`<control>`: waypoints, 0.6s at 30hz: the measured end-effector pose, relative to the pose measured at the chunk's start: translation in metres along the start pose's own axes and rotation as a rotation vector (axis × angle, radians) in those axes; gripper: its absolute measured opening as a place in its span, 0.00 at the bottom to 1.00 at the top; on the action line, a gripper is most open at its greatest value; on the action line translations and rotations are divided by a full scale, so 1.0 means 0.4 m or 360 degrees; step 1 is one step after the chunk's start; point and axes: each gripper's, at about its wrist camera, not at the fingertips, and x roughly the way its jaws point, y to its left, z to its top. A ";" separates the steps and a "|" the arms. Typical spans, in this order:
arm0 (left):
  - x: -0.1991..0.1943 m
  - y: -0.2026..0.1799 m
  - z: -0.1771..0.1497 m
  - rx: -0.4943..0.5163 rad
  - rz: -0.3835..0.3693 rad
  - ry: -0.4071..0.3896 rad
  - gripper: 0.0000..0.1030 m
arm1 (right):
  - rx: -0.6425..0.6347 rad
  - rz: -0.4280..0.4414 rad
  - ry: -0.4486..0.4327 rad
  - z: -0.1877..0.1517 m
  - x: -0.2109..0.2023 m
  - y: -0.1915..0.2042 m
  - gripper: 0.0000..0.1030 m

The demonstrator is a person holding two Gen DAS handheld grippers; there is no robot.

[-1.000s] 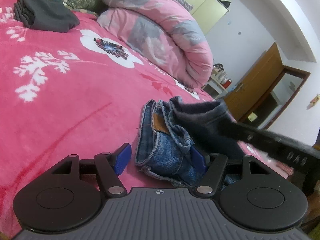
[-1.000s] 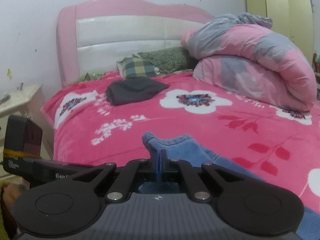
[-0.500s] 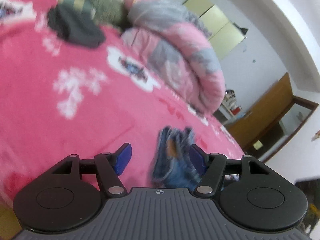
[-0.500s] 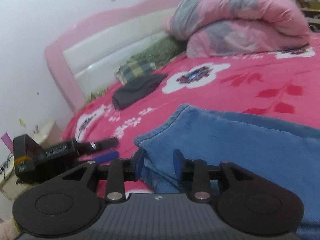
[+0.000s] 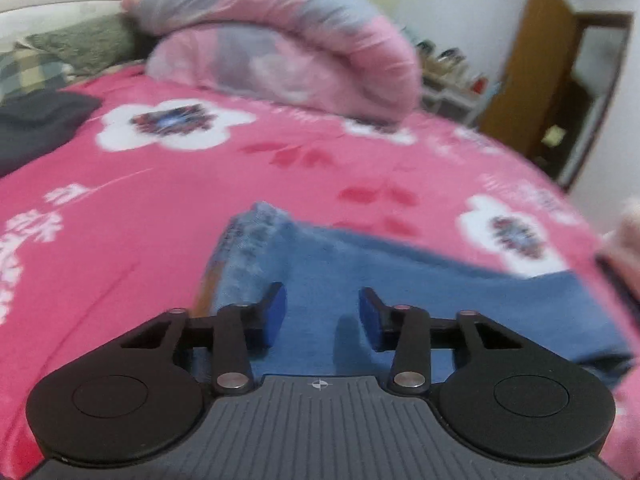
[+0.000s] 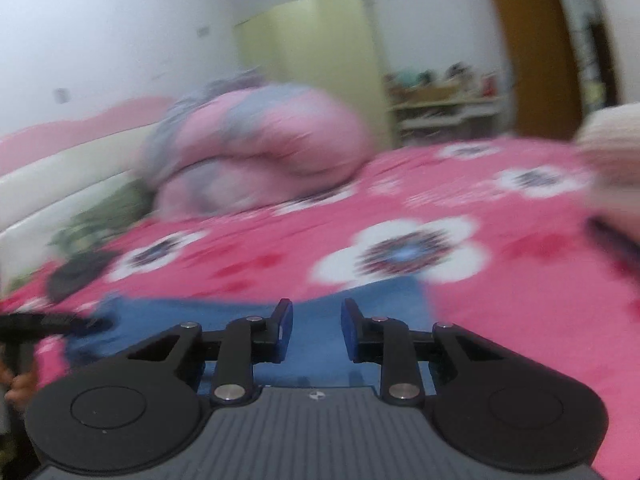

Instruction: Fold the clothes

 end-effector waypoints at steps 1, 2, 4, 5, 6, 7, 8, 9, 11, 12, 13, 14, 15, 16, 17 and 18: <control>-0.001 0.001 0.000 -0.0005 0.0006 -0.0002 0.38 | 0.0024 -0.0032 -0.0017 0.005 -0.009 -0.028 0.28; 0.000 -0.001 0.002 -0.0006 0.0019 0.0003 0.38 | 0.0049 -0.0065 -0.0034 0.009 -0.019 -0.055 0.28; 0.008 -0.004 0.002 0.0007 0.0051 0.0012 0.38 | 0.0037 -0.0107 -0.0019 -0.005 -0.036 -0.085 0.28; 0.014 -0.002 0.001 0.0015 0.0064 0.0016 0.38 | 0.0015 -0.0138 -0.0002 -0.016 -0.044 -0.094 0.28; 0.018 -0.001 0.003 0.0021 0.0074 0.0020 0.38 | -0.0008 -0.0164 0.0026 -0.031 -0.045 -0.105 0.28; 0.016 -0.002 0.004 0.0021 0.0078 0.0024 0.38 | -0.0024 -0.0186 0.0057 -0.045 -0.045 -0.111 0.28; 0.016 -0.004 0.005 0.0022 0.0080 0.0028 0.38 | -0.0039 -0.0210 0.0090 -0.063 -0.051 -0.117 0.29; 0.017 -0.005 0.006 0.0023 0.0082 0.0032 0.38 | -0.0059 -0.0215 0.0108 -0.078 -0.059 -0.117 0.29; 0.020 -0.008 0.007 0.0033 0.0089 0.0038 0.38 | -0.0092 -0.0210 0.0139 -0.104 -0.071 -0.119 0.31; 0.022 -0.009 0.007 0.0044 0.0095 0.0040 0.38 | -0.0093 -0.0197 0.0160 -0.112 -0.069 -0.118 0.31; 0.024 -0.011 0.006 0.0053 0.0102 0.0040 0.38 | -0.0094 -0.0184 0.0181 -0.120 -0.068 -0.117 0.31; 0.026 -0.012 0.005 0.0062 0.0109 0.0039 0.38 | -0.0093 -0.0179 0.0203 -0.126 -0.056 -0.116 0.31; 0.027 -0.013 0.005 0.0068 0.0114 0.0039 0.38 | -0.0091 -0.0175 0.0226 -0.131 -0.044 -0.116 0.31; 0.027 -0.014 0.004 0.0069 0.0117 0.0038 0.38 | -0.0090 -0.0172 0.0248 -0.135 -0.031 -0.115 0.31; 0.027 -0.014 0.003 0.0070 0.0119 0.0037 0.38 | -0.0072 -0.0165 0.0257 -0.138 -0.022 -0.118 0.31; 0.028 -0.016 0.003 0.0072 0.0120 0.0037 0.39 | -0.0052 -0.0159 0.0266 -0.140 -0.012 -0.121 0.31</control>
